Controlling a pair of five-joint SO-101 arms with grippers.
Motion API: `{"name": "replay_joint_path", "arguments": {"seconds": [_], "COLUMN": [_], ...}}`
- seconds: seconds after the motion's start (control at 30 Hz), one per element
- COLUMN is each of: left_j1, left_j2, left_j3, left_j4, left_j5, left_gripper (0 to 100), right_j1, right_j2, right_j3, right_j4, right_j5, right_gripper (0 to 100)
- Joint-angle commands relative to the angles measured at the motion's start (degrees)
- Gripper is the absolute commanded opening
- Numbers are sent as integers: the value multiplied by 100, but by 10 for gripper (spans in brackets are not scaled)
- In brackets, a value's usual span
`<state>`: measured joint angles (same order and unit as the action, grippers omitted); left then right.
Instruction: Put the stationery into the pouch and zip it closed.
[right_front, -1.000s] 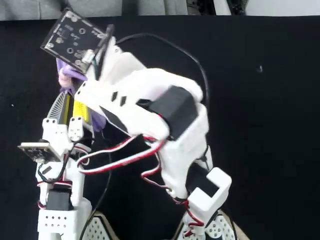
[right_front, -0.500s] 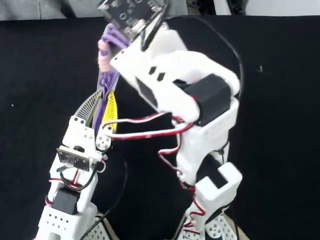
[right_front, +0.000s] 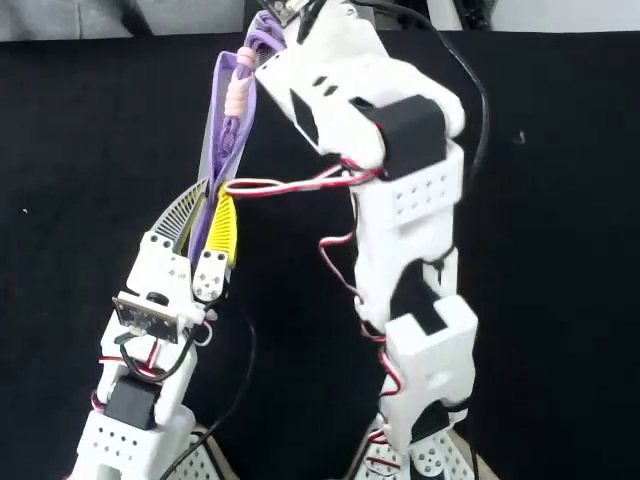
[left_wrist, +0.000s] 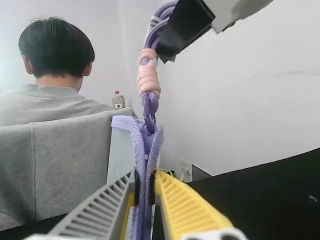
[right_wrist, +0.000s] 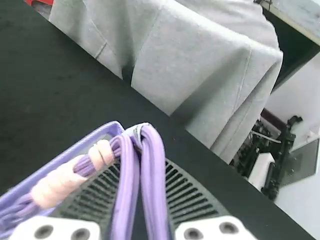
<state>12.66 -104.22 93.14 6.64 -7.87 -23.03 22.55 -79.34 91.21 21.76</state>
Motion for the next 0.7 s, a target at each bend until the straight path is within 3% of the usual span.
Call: {"name": "replay_joint_path", "arguments": {"seconds": [0.0,0.43,0.67], "left_j1": [-13,-13,13], "left_j2": [-44,-44,-44], "left_j3": [-295,-215,-154], "left_j4": [-62,-79,-88], "left_j5": [62,62,62], "left_gripper": [27,27,27], "right_j1": [422,1266,1257], "right_j2": [215,1508,1341], "right_j3": [-295,-338,-646], "right_j4": [-580,-2119,-1336], "right_j5": [229,633,624], "right_gripper": [11,11,15]}}
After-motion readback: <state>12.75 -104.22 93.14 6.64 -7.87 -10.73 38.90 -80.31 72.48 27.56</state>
